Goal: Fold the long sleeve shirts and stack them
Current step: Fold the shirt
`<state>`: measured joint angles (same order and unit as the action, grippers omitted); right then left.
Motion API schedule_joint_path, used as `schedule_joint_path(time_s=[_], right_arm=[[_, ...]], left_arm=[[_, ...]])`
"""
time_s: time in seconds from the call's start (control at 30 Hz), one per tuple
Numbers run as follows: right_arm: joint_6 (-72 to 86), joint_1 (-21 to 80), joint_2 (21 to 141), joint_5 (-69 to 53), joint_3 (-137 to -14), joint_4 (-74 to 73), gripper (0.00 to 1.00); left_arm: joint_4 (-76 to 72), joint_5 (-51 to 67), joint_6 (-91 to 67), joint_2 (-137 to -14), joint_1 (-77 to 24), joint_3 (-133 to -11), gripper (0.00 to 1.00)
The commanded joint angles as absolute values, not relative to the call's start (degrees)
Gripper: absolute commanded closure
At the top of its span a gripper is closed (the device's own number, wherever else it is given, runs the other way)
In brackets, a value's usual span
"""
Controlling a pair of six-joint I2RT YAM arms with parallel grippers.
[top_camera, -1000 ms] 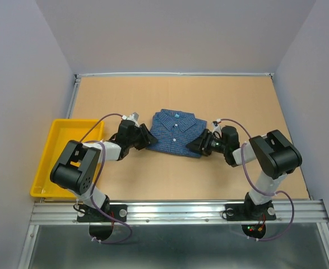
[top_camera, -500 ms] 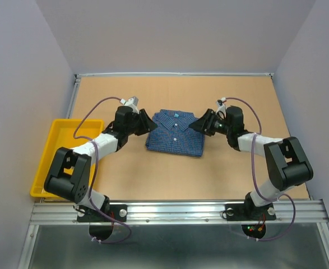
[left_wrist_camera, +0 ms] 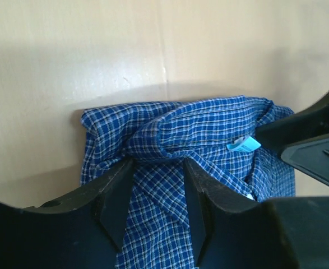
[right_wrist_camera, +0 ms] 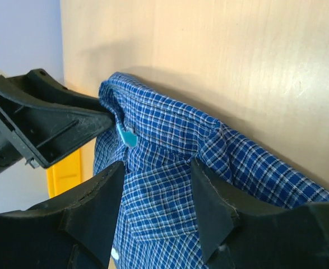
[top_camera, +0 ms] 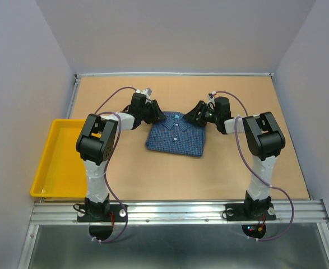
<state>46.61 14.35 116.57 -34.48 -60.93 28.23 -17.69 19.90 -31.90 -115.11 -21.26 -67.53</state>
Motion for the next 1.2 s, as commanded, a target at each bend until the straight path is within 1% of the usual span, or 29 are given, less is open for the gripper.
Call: schedule_joint_path(time_s=[0.0, 0.07, 0.13, 0.17, 0.2, 0.27, 0.37, 0.47, 0.6, 0.73, 0.9, 1.17], right_arm=[[45.3, 11.8, 115.5, -32.2, -59.2, 29.8, 0.43], [44.4, 10.1, 112.6, -32.0, -57.1, 29.4, 0.43], [41.7, 9.4, 109.8, -32.1, -56.6, 26.1, 0.43], [39.7, 9.2, 106.1, -30.9, -56.9, 23.8, 0.42], [37.9, 9.2, 104.6, -30.0, -57.9, 17.6, 0.42], [34.9, 9.3, 101.4, -27.9, -57.5, 14.9, 0.41], [33.1, 9.3, 96.7, -25.4, -56.9, 8.5, 0.41], [33.2, 9.2, 96.3, -24.2, -57.0, 6.9, 0.44], [33.8, 9.3, 97.4, -23.5, -58.0, 5.4, 0.51], [33.8, 9.3, 100.1, -23.4, -60.2, 3.4, 0.52], [34.0, 9.3, 102.9, -24.1, -61.0, 2.9, 0.52], [33.8, 9.4, 105.2, -26.3, -62.8, 2.9, 0.58]], left_arm=[[-16.6, 21.6, -30.6, -112.9, -21.1, -69.0, 0.47], [-16.3, 21.4, -30.7, -109.4, -21.0, -67.8, 0.47], [-14.5, 19.8, -30.1, -104.8, -21.0, -66.9, 0.46], [-13.5, 19.1, -29.6, -103.3, -21.0, -66.6, 0.46], [-11.5, 17.7, -28.7, -101.8, -21.1, -66.5, 0.45], [-9.5, 14.6, -27.3, -98.0, -21.0, -66.4, 0.44], [-4.0, 10.9, -23.7, -96.5, -20.9, -68.5, 0.41], [-0.3, 9.8, -21.4, -99.9, -20.2, -73.6, 0.40], [5.2, 9.2, -20.2, -106.7, -19.7, -80.6, 0.41], [8.7, 9.2, -19.3, -114.3, -19.7, -86.9, 0.42], [9.8, 10.5, -19.0, -119.3, -19.6, -89.0, 0.43], [8.9, 13.1, -19.5, -120.9, -19.6, -89.3, 0.47]])
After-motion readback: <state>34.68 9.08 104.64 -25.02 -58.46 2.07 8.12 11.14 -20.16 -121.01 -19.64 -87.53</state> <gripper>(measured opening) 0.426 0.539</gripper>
